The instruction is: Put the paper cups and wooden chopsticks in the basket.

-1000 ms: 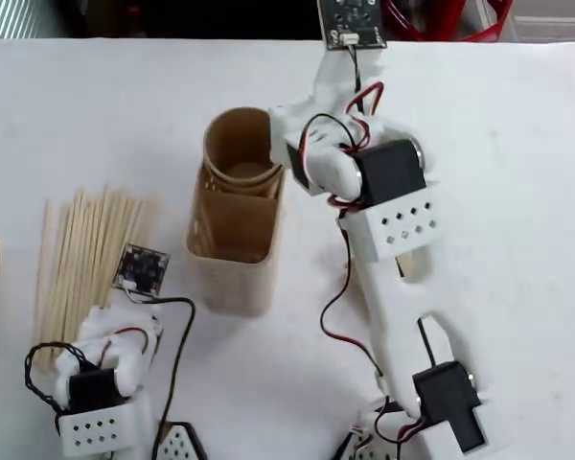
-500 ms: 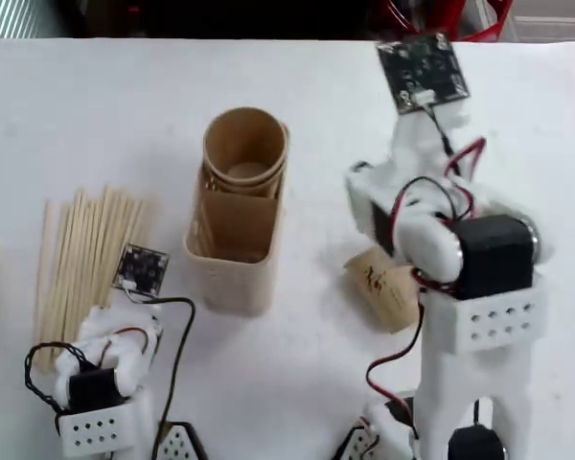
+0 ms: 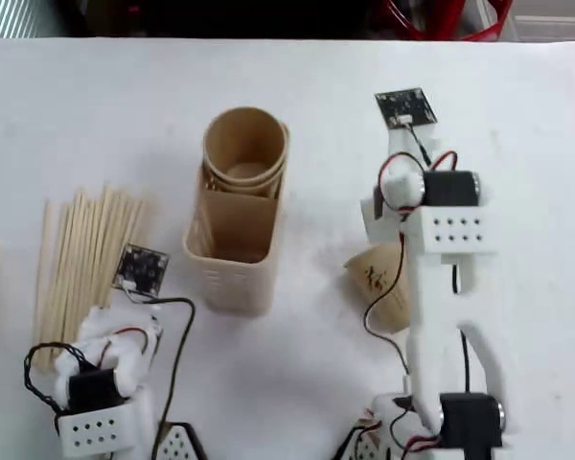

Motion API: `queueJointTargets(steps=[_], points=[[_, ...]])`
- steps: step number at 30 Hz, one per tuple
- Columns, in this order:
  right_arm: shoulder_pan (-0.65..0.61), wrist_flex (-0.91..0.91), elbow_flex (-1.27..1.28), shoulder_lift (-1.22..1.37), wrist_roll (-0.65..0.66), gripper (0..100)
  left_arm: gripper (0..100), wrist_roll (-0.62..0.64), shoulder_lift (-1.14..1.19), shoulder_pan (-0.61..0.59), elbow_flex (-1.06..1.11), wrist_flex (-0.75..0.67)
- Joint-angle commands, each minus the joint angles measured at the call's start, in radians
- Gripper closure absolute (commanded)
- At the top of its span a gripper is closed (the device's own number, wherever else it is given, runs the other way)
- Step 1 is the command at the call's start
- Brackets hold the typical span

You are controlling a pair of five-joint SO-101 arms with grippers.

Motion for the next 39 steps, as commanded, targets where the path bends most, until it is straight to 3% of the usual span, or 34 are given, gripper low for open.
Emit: queueJointTargets(steps=[1, 21, 26, 29, 31, 39], points=[[-0.008, -0.041, -0.005, 0.042, -0.051, 74.7, 90, -0.006, -0.007, -0.005, -0.002, 0.005], [-0.025, -0.039, -0.048, 0.311, -0.06, 75.2, 90, -0.006, -0.007, -0.005, -0.002, 0.005], [0.044, -0.047, -0.052, 0.314, -0.046, 89.9, 90, -0.006, -0.007, -0.005, -0.002, 0.005], [0.061, -0.047, -0.054, 0.311, 0.091, 98.1, 90, -0.006, -0.007, -0.005, -0.002, 0.005], [0.082, -0.044, -0.054, 0.306, 0.137, 97.8, 90, -0.006, -0.007, -0.005, -0.002, 0.005], [0.17, -0.041, -0.103, 0.048, 0.08, 98.2, 90, -0.006, -0.007, -0.005, -0.002, 0.005]])
